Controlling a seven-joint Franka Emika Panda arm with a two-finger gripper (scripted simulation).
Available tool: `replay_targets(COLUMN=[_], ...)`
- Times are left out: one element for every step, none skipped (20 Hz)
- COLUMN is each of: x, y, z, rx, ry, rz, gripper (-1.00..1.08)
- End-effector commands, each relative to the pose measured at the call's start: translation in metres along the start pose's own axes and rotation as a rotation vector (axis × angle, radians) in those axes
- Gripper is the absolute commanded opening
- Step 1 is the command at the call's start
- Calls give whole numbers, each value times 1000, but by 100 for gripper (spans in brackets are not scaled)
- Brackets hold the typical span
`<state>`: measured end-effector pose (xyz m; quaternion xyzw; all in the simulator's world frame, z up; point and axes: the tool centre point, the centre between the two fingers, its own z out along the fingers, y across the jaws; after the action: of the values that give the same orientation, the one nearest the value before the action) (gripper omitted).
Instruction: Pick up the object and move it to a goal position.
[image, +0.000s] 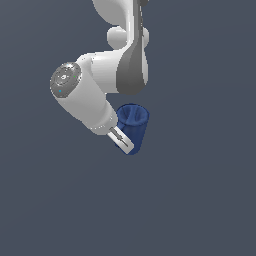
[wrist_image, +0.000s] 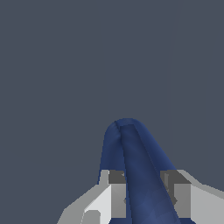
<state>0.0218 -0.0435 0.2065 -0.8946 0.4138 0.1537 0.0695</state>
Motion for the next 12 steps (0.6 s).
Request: replay_targets(x=[-19, -28, -38, -48, -59, -69, -79, -88, -98, -107, -117, -125], y=[-7, -11, -14, -18, -22, -26, -29, -33, -37, -40, -44, -48], z=[-5, -7, -9, -11, -14, -16, -18, -20, -22, -24, -26, -28], rx=[2, 2, 2, 2, 2, 2, 2, 2, 2, 2, 2, 2], ry=[2, 2, 2, 2, 2, 2, 2, 2, 2, 2, 2, 2], rz=[-2, -3, -3, -3, -3, -3, -3, -3, -3, -3, -3, -3], gripper=[-100, -100, -100, -100, -100, -100, -100, -100, -100, -100, -100, -100])
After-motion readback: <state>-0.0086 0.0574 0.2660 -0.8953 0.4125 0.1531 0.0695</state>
